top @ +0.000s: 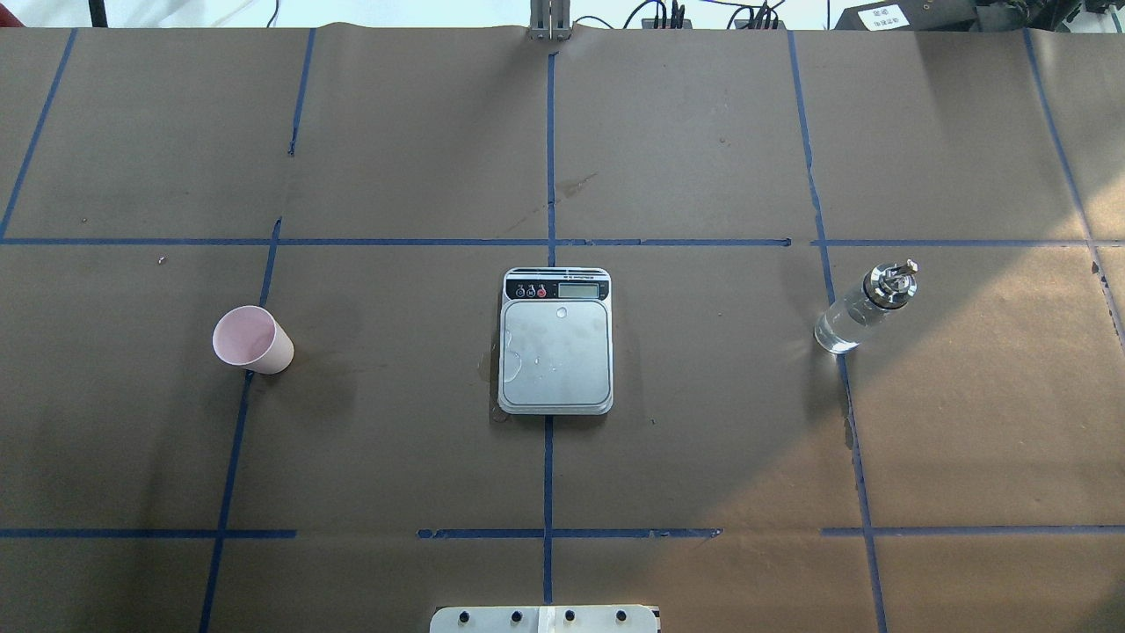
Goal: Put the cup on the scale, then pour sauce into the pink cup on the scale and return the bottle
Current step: 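Move the left gripper down toward the pink paper cup, then close the left gripper around the pink cup's rim, then carry the pink cup with the left gripper onto the scale, then open the left gripper and lift it away from the cup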
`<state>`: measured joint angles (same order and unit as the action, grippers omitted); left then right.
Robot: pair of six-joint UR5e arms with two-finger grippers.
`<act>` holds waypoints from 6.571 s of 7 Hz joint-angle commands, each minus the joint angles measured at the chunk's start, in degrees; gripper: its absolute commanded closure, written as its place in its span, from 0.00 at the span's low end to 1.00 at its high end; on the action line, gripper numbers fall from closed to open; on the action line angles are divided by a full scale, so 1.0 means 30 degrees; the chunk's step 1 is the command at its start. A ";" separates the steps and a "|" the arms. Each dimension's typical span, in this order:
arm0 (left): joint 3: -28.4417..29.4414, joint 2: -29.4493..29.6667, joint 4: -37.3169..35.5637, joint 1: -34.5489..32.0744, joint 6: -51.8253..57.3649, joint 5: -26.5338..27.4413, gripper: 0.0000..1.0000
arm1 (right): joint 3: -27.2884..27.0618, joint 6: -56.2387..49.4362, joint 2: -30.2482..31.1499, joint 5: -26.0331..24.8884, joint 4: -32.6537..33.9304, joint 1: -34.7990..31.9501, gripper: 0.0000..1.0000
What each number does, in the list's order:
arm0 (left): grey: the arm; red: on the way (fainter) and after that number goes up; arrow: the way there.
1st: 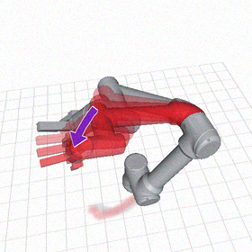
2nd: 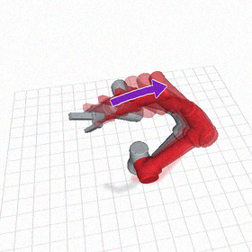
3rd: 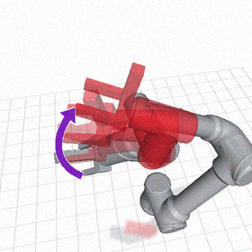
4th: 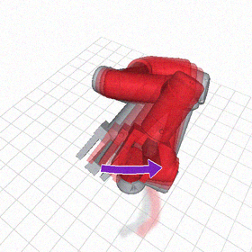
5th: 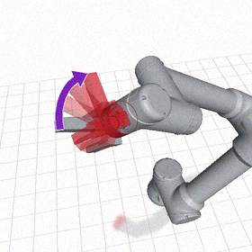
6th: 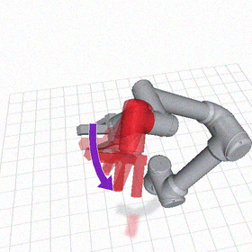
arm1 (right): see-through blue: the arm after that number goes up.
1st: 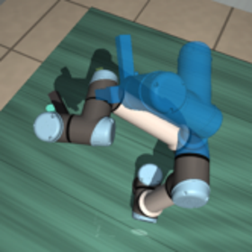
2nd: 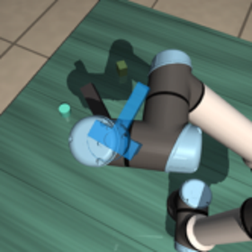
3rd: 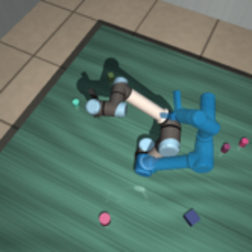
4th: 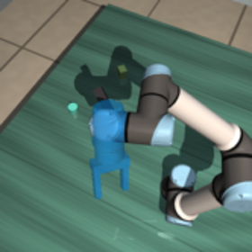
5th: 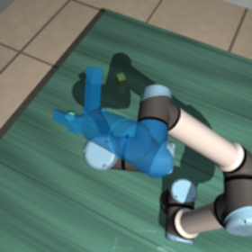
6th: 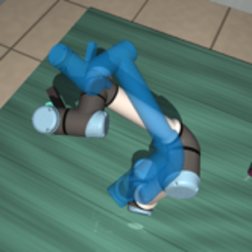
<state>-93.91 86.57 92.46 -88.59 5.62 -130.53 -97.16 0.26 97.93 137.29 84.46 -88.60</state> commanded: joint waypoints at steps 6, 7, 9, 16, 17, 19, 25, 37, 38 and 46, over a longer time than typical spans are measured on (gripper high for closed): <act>-0.3028 0.4420 0.0672 0.4732 -0.2943 -0.0489 0.00 | -0.0805 0.0059 -0.0007 0.0117 -0.0059 0.0001 0.00; -0.3525 0.4482 0.0935 0.5383 -0.9252 -0.1102 0.00 | -0.0808 0.0059 0.0023 0.0117 -0.0059 -0.0028 0.00; -0.4204 0.3842 0.3918 0.8131 -1.8072 -0.0526 0.00 | -0.1419 0.0059 -0.0007 0.0088 -0.0205 0.0001 0.00; -0.4557 0.1669 0.8027 1.4236 -2.5078 0.3491 0.00 | -0.1451 0.0000 -0.0122 0.0057 -0.0293 0.0001 0.00; -0.4411 0.1728 0.7998 1.4644 -2.5107 0.3520 0.00 | -0.1481 0.0029 -0.0124 0.0059 -0.0264 0.0001 0.00; -0.4030 0.2106 0.7969 1.5173 -2.5107 0.3608 0.02 | -0.1511 0.0029 -0.0124 0.0088 -0.0206 0.0001 0.00; -0.4200 0.2431 0.7272 1.5147 -2.5078 0.3579 1.00 | -0.1804 0.0029 -0.0124 0.0058 -0.0117 0.0001 0.00; 0.1184 1.7343 -0.1348 1.9071 -3.4805 0.4868 1.00 | -0.1921 0.0059 -0.0387 -0.0059 -0.0088 0.0147 0.00; 0.1216 1.7227 -0.1348 1.9071 -3.4717 0.4868 1.00 | -0.1950 0.0088 -0.0358 -0.0001 -0.0088 0.0147 0.00; -0.4759 1.5177 -0.4247 1.5651 -2.9251 0.4692 0.00 | -0.9313 1.1423 0.0106 0.0413 0.0058 0.4056 0.00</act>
<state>-106.43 133.30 80.55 -38.34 -86.29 -116.33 -117.88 23.89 96.99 139.12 84.48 -81.81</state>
